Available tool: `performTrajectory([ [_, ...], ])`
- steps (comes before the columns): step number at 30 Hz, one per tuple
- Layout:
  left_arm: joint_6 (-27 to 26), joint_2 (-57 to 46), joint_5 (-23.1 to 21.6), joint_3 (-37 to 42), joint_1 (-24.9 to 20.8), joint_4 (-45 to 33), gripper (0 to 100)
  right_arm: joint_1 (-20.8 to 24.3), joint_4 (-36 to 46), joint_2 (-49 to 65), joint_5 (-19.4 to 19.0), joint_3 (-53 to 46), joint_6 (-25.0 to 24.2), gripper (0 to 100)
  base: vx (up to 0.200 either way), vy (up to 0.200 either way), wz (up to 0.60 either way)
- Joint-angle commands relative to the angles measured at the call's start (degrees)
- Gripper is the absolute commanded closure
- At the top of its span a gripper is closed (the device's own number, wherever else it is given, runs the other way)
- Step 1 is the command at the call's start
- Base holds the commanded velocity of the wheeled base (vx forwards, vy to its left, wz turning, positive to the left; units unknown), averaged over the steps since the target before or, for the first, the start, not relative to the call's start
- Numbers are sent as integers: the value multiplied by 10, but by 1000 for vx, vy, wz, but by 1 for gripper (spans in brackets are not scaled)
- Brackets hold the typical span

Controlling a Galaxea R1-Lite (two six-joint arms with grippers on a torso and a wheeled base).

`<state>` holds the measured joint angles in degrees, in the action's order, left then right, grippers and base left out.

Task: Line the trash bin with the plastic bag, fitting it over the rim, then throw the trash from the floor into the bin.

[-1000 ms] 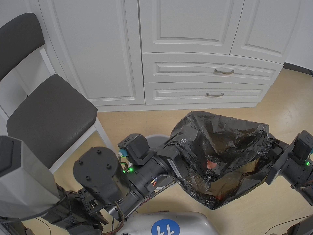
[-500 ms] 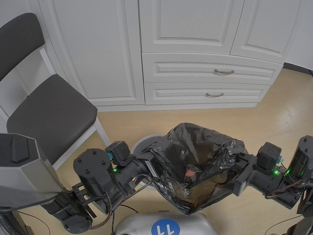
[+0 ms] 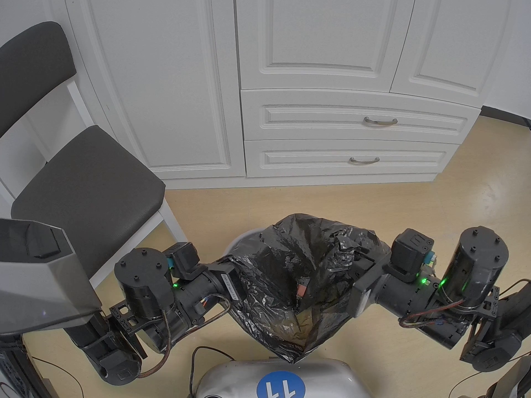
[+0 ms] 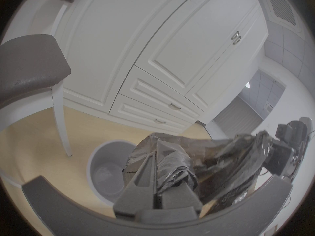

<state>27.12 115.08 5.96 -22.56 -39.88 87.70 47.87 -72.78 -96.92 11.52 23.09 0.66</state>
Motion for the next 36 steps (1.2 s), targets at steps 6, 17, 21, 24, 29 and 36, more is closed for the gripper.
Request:
performTrajectory([
  [6, -22, -15, -39, 39, 38, 1, 100, 2, -127, -166, -7, 35, -39, 100, 0, 0, 0],
  [17, -22, -4, -39, 55, 5, 1, 100, 2, -172, -192, -7, 54, -52, 100, 0, 0, 0],
  [21, -22, 3, -39, 57, -4, 1, 100, 2, -172, -173, -7, 53, -53, 100, 0, 0, 0],
  [24, -22, 4, -39, 60, -6, 1, 100, -2, -141, -148, -4, 56, -52, 100, 0, 0, 0],
  [29, -22, 4, -41, 68, -11, 1, 100, -24, 91, -87, -6, 165, -53, 100, 0, 0, 0],
  [36, -22, 4, -40, 78, -32, 1, 100, -38, 439, -62, 2, 370, -190, 100, 0, 0, 0],
])
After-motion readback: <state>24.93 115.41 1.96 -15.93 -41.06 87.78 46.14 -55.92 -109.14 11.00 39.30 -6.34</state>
